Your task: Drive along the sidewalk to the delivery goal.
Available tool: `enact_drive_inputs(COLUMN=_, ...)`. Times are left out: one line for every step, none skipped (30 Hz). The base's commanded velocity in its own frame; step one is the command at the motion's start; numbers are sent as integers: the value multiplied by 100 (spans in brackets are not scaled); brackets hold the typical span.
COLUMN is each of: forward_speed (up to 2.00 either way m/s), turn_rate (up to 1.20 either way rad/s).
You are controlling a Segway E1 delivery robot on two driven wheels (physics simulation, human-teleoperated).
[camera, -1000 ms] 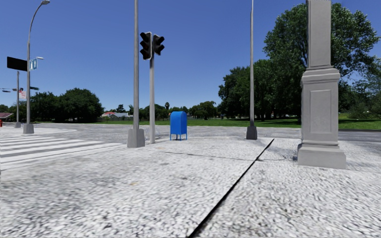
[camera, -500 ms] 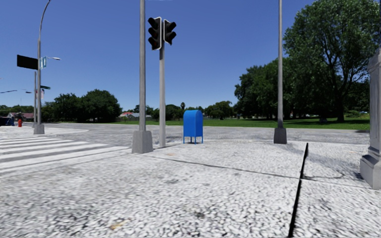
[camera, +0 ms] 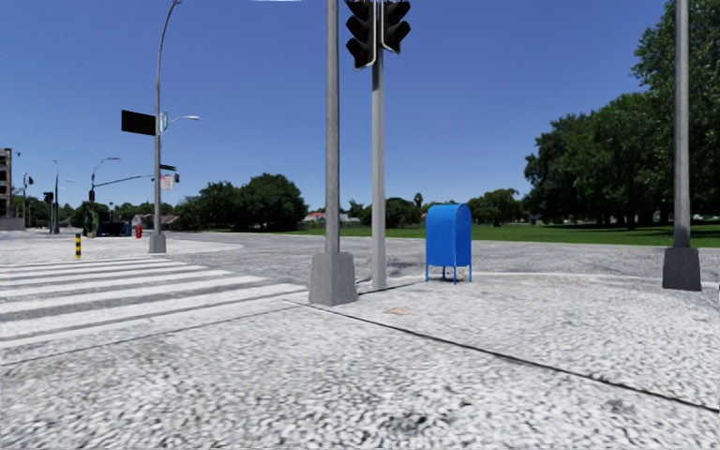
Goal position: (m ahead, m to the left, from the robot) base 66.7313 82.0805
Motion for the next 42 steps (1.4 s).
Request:
enact_drive_inputs(forward_speed=193, turn_rate=52)
enact_drive_inputs(forward_speed=193, turn_rate=52)
enact_drive_inputs(forward_speed=193, turn_rate=52)
enact_drive_inputs(forward_speed=193, turn_rate=52)
enact_drive_inputs(forward_speed=193, turn_rate=53)
enact_drive_inputs(forward_speed=193, turn_rate=58)
enact_drive_inputs(forward_speed=193, turn_rate=67)
enact_drive_inputs(forward_speed=193, turn_rate=68)
enact_drive_inputs(forward_speed=193, turn_rate=68)
enact_drive_inputs(forward_speed=193, turn_rate=68)
enact_drive_inputs(forward_speed=193, turn_rate=68)
enact_drive_inputs(forward_speed=193, turn_rate=68)
enact_drive_inputs(forward_speed=193, turn_rate=68)
enact_drive_inputs(forward_speed=193, turn_rate=68)
enact_drive_inputs(forward_speed=193, turn_rate=68)
enact_drive_inputs(forward_speed=193, turn_rate=68)
enact_drive_inputs(forward_speed=193, turn_rate=68)
enact_drive_inputs(forward_speed=193, turn_rate=68)
enact_drive_inputs(forward_speed=193, turn_rate=68)
enact_drive_inputs(forward_speed=193, turn_rate=68)
enact_drive_inputs(forward_speed=193, turn_rate=67)
enact_drive_inputs(forward_speed=193, turn_rate=67)
enact_drive_inputs(forward_speed=193, turn_rate=67)
enact_drive_inputs(forward_speed=193, turn_rate=67)
enact_drive_inputs(forward_speed=193, turn_rate=67)
enact_drive_inputs(forward_speed=193, turn_rate=67)
enact_drive_inputs(forward_speed=193, turn_rate=68)
enact_drive_inputs(forward_speed=193, turn_rate=68)
enact_drive_inputs(forward_speed=193, turn_rate=68)
enact_drive_inputs(forward_speed=193, turn_rate=68)
enact_drive_inputs(forward_speed=193, turn_rate=68)
enact_drive_inputs(forward_speed=193, turn_rate=68)
enact_drive_inputs(forward_speed=193, turn_rate=68)
enact_drive_inputs(forward_speed=193, turn_rate=68)
enact_drive_inputs(forward_speed=193, turn_rate=68)
enact_drive_inputs(forward_speed=193, turn_rate=68)
enact_drive_inputs(forward_speed=193, turn_rate=62)
enact_drive_inputs(forward_speed=193, turn_rate=13)
enact_drive_inputs(forward_speed=193, turn_rate=13)
enact_drive_inputs(forward_speed=193, turn_rate=4)
enact_drive_inputs(forward_speed=193, turn_rate=1)
enact_drive_inputs(forward_speed=193, turn_rate=0)
